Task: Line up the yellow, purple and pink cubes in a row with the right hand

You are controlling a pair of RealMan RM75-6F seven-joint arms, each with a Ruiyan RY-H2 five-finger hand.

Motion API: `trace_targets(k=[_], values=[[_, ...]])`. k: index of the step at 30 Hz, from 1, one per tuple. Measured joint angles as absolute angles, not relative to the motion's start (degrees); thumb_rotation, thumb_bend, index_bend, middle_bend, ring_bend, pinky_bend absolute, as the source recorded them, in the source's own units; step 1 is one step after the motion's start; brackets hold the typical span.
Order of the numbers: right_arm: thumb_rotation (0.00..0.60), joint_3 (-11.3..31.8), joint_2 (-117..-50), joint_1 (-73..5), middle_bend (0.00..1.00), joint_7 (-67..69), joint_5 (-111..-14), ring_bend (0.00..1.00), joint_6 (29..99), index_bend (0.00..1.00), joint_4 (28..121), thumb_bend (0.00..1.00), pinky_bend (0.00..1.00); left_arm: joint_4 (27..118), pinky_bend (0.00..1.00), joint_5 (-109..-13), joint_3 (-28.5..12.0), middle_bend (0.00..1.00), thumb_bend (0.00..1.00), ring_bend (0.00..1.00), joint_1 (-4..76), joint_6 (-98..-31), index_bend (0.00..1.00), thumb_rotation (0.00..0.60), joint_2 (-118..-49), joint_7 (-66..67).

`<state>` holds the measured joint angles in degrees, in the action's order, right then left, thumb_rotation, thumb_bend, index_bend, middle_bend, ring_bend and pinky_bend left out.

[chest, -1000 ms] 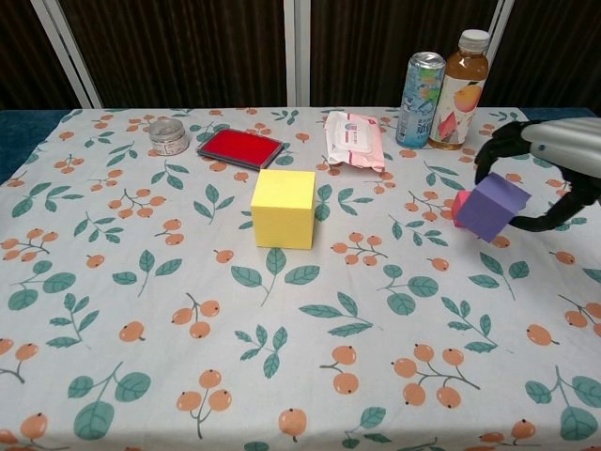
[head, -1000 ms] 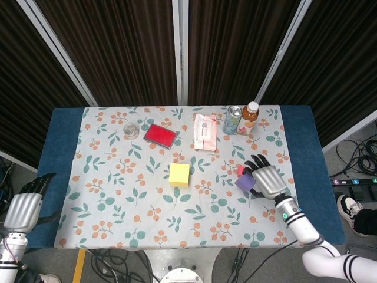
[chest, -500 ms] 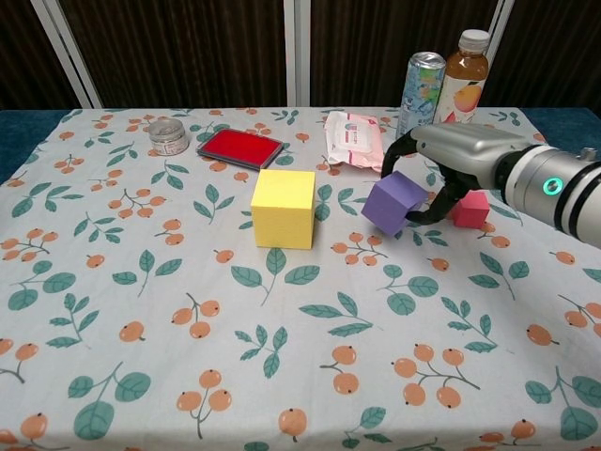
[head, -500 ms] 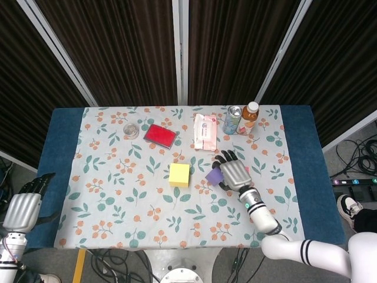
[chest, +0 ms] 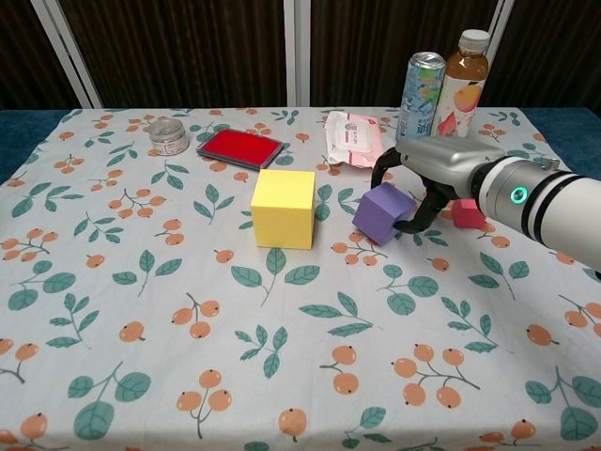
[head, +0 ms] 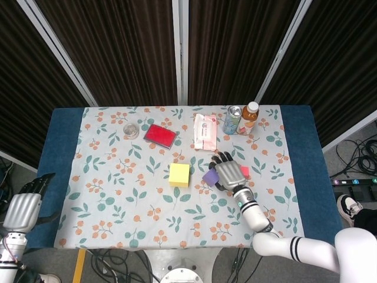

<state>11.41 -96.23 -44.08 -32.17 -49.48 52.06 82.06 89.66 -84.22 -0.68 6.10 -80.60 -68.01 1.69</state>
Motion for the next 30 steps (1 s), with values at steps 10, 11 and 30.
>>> trace_targets(k=[10, 11, 30], values=[[0.600, 11.02, -93.34, -45.15, 0.16, -30.35, -46.43, 0.00, 49.15, 0.18, 84.71, 0.19, 0.00, 89.87, 0.23, -84.20, -0.72, 0.22, 0.19, 0.17, 6.11, -80.69, 0.14, 0.600, -67.89, 1.88], [0.600, 10.82, -93.08, -45.21, 0.17, -30.17, -46.38, 0.00, 49.05, 0.18, 84.94, 0.19, 0.00, 89.89, 0.23, -84.19, -0.71, 0.22, 0.19, 0.17, 6.09, -80.72, 0.14, 0.600, -67.88, 1.89], [0.600, 7.95, -88.92, -43.10, 0.26, -23.45, -48.73, 0.00, 49.54, 0.18, 89.35, 0.19, 0.00, 89.86, 0.23, -84.22, -0.72, 0.22, 0.19, 0.17, 6.18, -80.63, 0.14, 0.600, -68.02, 1.90]])
